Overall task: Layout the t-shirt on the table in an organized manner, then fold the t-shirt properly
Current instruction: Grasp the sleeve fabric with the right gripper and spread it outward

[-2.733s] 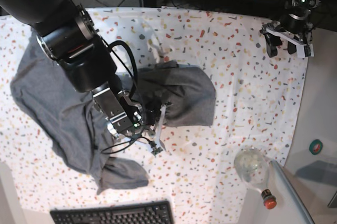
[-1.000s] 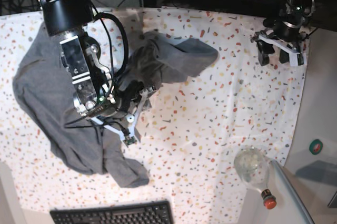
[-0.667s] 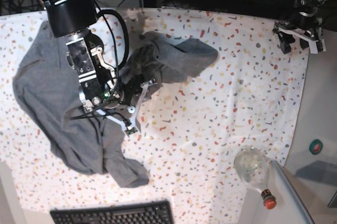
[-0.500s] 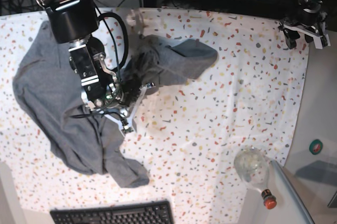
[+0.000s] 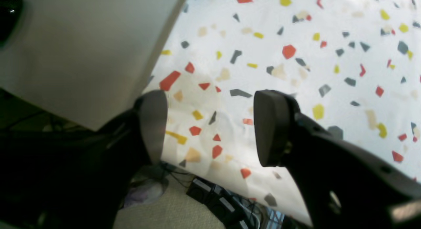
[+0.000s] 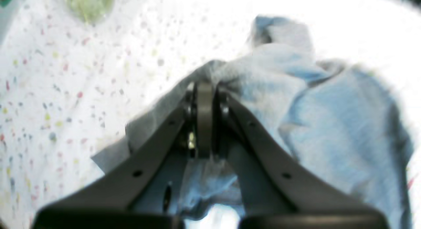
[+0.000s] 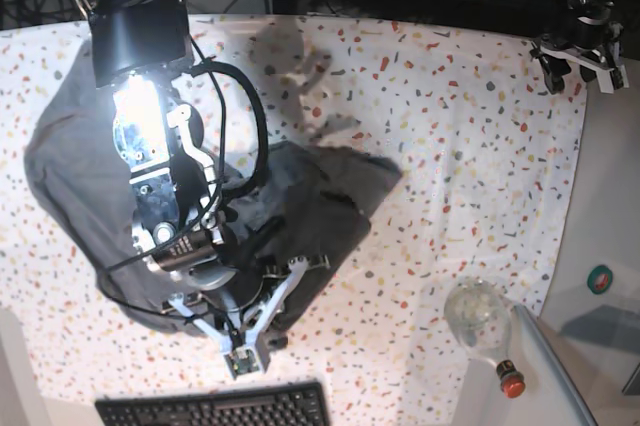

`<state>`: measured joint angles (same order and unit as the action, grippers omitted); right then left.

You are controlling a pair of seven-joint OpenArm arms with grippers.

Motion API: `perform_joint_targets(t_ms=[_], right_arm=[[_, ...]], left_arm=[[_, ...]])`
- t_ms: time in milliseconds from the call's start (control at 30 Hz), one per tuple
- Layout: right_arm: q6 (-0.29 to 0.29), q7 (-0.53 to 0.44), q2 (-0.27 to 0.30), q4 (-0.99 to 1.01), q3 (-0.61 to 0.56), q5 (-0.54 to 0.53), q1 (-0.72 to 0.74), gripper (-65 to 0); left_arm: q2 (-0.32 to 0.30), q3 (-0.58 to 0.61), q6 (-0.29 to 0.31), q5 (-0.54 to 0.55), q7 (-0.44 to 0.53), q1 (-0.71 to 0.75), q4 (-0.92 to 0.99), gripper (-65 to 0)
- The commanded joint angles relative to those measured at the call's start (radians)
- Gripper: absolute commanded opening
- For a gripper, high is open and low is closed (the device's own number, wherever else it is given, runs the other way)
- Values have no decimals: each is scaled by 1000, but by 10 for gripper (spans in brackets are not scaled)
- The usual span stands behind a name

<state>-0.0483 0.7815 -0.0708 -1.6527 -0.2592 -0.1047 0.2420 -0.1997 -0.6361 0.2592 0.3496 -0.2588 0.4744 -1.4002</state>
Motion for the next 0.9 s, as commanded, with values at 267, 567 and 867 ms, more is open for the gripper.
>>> perform_joint_targets(t_ms=[267, 567, 867], right_arm=[[6, -396, -5, 332, 225, -2, 116, -650], [6, -279, 93, 529, 308, -2, 222, -290], [-23, -132, 101, 90, -88, -2, -62, -261]], left_arm=[[-14, -1, -2, 10, 19, 5, -21, -260], [-10, 0, -2, 10, 19, 7, -21, -260], [-10, 0, -2, 9, 17, -4, -21, -260]])
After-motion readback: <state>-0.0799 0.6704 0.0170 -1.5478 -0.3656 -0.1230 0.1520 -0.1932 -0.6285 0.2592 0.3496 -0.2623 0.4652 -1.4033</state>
